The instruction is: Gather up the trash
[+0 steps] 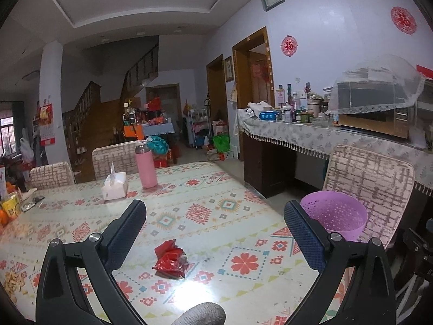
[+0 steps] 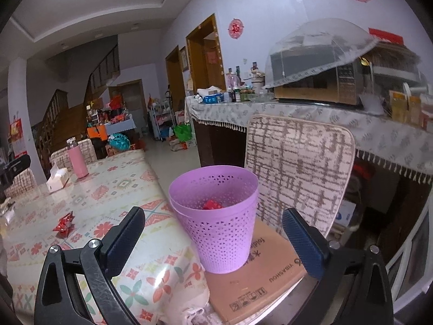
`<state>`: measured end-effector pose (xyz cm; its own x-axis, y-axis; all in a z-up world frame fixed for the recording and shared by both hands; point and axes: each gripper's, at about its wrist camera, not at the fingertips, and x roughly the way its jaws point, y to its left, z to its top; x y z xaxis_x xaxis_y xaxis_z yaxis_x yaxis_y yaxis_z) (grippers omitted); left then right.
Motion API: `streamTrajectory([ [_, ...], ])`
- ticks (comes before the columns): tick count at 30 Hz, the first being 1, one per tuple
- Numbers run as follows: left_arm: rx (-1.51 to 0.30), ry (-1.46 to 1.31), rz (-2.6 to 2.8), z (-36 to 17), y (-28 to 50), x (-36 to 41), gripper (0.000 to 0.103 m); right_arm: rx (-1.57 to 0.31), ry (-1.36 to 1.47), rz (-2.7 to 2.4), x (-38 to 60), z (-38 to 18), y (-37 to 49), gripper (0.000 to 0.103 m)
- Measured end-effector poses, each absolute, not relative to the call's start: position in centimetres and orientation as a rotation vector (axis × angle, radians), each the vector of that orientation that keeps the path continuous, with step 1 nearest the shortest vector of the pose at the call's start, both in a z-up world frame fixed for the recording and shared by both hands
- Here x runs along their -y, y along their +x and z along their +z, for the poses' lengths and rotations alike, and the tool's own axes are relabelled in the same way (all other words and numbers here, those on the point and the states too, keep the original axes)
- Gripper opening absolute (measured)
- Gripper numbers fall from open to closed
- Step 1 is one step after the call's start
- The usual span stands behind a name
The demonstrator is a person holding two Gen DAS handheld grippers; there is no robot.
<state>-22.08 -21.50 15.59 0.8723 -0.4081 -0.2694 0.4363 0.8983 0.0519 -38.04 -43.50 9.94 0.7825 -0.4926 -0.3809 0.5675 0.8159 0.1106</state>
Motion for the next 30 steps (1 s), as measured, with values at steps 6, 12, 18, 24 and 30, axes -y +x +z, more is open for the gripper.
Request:
streamTrajectory([
  [6, -0.305, 0.131, -0.503, 15.1, -22.9, 22.8, 0.103, -0.367, 0.233, -0.598, 43.6, 9.6, -39.0, 0.103],
  [12, -0.350, 0.158, -0.531, 14.0, -23.8, 24.3, 0.103, -0.402, 0.240, -0.610, 43.7, 9.1, -38.8, 0.103],
  [18, -0.388, 0.178, -0.561, 12.6, -24.4, 25.4, 0.103, -0.435, 0.238, -0.627, 43.8, 8.5, -38.7, 0.103],
  [24, -0.477, 0.191, -0.592, 10.6, -24.2, 26.8, 0.103, -0.459, 0.231, -0.641, 44.1, 7.7, -38.5, 0.103],
  [30, -0.562, 0.229, -0.618, 8.7, -23.8, 28.2, 0.103, -0.487, 0.233, -0.651, 44.8, 6.9, -37.9, 0.103],
])
